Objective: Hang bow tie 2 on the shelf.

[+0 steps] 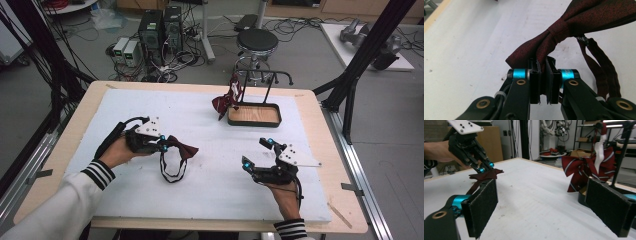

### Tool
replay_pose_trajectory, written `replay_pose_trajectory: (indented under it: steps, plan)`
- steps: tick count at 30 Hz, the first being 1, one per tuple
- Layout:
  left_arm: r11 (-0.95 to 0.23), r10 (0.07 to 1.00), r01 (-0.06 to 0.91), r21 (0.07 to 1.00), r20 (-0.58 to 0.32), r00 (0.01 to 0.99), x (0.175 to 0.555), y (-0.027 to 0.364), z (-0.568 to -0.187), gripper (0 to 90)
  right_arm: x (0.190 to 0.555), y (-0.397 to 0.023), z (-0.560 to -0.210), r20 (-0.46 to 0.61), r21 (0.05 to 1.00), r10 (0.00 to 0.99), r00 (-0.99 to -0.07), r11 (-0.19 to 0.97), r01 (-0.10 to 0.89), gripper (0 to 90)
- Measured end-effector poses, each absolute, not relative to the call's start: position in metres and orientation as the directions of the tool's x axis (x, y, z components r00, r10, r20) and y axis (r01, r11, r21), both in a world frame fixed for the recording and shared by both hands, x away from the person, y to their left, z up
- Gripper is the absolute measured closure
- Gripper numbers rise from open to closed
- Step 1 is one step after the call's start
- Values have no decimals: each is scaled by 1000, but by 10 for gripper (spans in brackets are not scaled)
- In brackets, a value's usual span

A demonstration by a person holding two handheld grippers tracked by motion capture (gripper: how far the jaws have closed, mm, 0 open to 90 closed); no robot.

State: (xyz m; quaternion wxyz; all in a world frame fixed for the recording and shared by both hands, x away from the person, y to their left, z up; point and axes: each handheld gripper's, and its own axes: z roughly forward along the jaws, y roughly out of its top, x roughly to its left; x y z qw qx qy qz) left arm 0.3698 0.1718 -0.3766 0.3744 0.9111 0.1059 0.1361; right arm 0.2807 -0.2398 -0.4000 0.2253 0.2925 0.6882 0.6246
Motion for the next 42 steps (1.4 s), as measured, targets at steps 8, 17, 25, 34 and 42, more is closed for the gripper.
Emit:
replay_pose_trajectory:
  steps: [8, 17, 25, 34, 42]
  plan:
    - [-647, 334, 100, 756, 163, 928, 364, 166, -373, 836, 288, -222, -393, 54, 987, 645, -763, 80, 137, 105]
    - [-610, 351, 100, 786, 155, 924, 357, 159, -371, 835, 299, -202, -385, 74, 976, 618, -783, 117, 185, 106]
    - [-585, 349, 103, 804, 136, 927, 353, 153, -372, 836, 308, -181, -376, 96, 964, 563, -821, 151, 217, 114]
    - [-553, 347, 106, 826, 113, 931, 350, 149, -370, 836, 313, -165, -369, 96, 957, 505, -858, 192, 220, 154]
    - [-564, 346, 89, 821, 137, 928, 348, 143, -369, 835, 316, -145, -361, 82, 938, 453, -888, 264, 222, 253]
